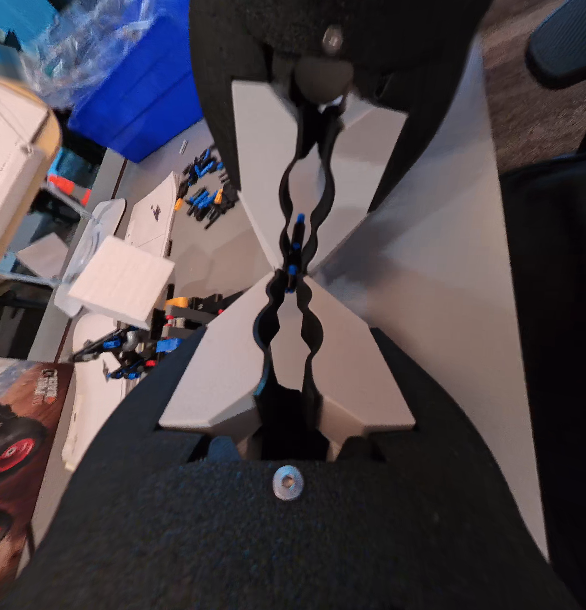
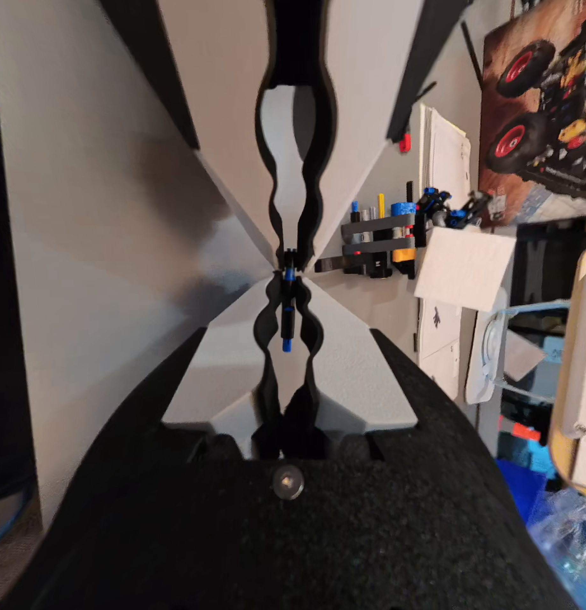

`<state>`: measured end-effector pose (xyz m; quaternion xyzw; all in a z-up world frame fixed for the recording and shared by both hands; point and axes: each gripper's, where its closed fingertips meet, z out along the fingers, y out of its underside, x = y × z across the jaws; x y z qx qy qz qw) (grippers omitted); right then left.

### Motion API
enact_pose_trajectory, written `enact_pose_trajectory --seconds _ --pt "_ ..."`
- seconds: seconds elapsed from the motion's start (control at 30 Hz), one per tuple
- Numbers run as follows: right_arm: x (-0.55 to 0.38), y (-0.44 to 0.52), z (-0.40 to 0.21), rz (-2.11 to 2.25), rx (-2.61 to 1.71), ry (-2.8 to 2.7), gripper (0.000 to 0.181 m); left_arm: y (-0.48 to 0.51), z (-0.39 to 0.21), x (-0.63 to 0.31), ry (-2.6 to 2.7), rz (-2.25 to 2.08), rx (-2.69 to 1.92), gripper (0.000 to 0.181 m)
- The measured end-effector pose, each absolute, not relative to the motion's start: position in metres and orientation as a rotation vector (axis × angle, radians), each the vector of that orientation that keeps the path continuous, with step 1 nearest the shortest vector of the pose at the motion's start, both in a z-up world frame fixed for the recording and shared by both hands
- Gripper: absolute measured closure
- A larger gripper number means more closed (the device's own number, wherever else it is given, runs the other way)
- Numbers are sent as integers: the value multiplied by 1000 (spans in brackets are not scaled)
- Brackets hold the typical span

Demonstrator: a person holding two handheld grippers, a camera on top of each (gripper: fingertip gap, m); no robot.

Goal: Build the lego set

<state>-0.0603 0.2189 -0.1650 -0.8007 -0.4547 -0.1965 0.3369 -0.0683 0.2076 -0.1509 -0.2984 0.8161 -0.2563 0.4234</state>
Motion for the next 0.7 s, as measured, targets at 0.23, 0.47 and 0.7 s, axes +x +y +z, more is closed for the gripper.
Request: enact_pose_trajectory --seconds 0.23,0.47,0.7 --pt "-57 220 -163 -451 -2117 -1074 174 209 -149 -65 2024 -580 -709 176" --pt "-62 216 -137 -333 -1924 -976 164 208 -131 -74 1970 -924 -845 175" --pt "-80 201 -120 25 -1787 -956 172 199 -123 -84 1976 -1080 -826 175"
